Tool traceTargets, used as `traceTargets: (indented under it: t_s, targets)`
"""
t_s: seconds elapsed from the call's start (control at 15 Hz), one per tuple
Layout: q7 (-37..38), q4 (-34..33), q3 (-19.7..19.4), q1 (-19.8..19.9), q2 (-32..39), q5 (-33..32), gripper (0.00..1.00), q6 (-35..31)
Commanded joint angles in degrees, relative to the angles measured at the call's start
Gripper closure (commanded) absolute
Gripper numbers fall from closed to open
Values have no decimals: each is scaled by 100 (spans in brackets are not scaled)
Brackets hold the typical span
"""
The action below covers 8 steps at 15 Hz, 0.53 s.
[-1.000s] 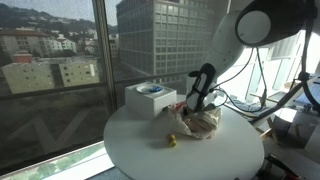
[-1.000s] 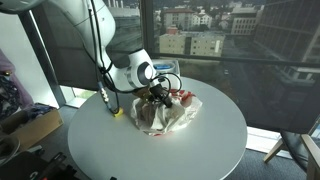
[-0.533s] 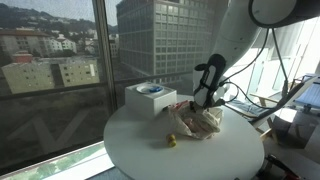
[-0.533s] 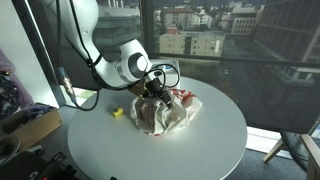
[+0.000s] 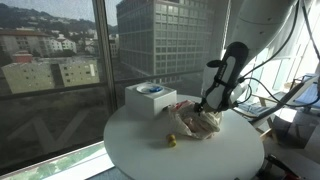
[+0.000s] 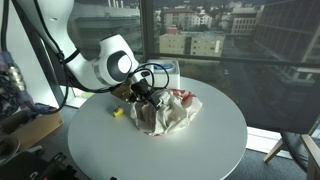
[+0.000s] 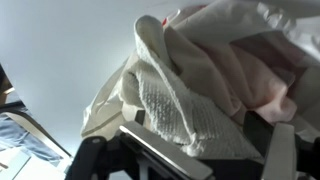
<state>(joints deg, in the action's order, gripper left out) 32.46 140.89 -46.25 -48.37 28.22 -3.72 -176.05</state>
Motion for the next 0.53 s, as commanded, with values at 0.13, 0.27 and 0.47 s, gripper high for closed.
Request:
traceTargets:
  t_s: [0.13, 0.27, 0.47]
  targets:
    - [-1043, 777, 597, -113, -813, -212, 0, -33]
    - [-1283, 727, 1099, 15, -854, -241, 0, 103]
    - [-1713, 472, 2536, 741, -1070, 105, 0, 522]
